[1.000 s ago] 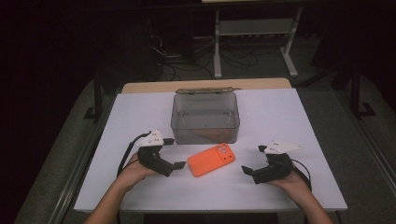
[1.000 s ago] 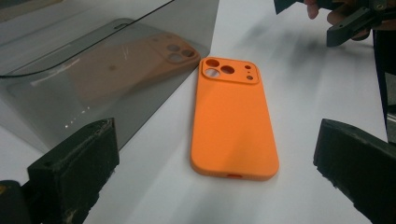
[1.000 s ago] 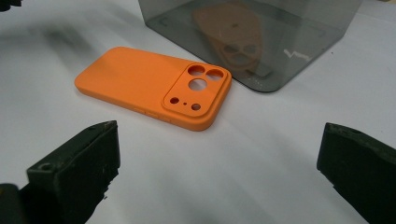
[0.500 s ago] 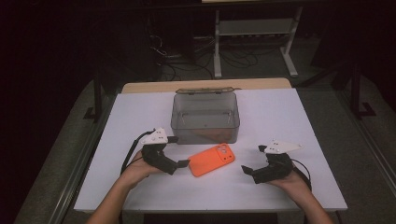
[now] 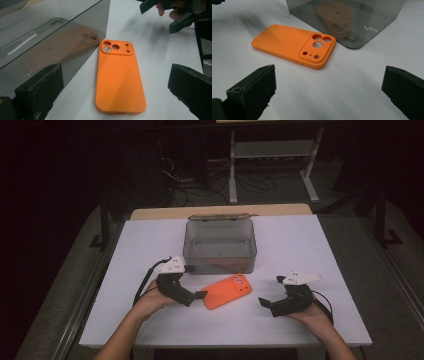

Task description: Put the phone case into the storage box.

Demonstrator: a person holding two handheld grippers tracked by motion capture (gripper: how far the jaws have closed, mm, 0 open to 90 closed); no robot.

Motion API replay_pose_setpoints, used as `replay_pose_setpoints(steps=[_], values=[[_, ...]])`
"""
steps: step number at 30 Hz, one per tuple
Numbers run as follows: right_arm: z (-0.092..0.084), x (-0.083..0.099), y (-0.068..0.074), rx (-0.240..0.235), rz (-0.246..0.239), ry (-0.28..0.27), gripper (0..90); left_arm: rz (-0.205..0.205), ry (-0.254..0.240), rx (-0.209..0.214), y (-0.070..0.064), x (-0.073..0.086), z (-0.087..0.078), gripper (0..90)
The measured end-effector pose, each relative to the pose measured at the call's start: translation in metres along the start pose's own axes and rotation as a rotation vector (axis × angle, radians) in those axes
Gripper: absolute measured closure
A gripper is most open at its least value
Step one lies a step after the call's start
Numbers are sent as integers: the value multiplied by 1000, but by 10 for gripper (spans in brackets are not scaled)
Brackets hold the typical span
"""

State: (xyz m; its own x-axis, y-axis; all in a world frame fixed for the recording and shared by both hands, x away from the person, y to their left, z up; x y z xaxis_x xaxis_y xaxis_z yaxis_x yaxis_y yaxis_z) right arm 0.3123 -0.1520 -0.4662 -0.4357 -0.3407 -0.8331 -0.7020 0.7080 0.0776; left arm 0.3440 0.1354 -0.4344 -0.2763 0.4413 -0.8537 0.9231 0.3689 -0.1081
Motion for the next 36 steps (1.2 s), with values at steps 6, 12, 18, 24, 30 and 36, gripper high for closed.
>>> replay_pose_setpoints(steps=[6,12,18,24,30,36], values=[[0,0,0,1,-2,0,0,5,2,6,-2,-2,4,0],[0,0,0,1,-2,0,0,9,0,9,-3,-5,8,0],[0,0,0,1,-2,1,0,15,0,15,-4,-7,14,0],[0,0,0,1,-4,0,0,22,2,23,-6,-10,19,0],[0,0,0,1,-1,0,0,21,0,30,-6,-13,24,0],[0,0,0,0,-3,1,0,23,-3,37,-7,-16,29,0]])
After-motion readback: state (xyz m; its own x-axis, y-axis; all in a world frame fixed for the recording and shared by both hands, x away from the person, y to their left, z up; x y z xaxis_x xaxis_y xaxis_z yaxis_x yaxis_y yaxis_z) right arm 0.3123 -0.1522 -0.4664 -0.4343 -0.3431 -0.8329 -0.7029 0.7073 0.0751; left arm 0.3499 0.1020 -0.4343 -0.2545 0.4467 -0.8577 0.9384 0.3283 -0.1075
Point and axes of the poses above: each handheld gripper's, and its own axes: z roughly forward along the jaws, x roughly out of its underside, y roughly to its left, the point moved 6 cm from there along z, roughly forward along the jaws, and after that the axes turned 2 degrees about x, right-handed, at the moved point
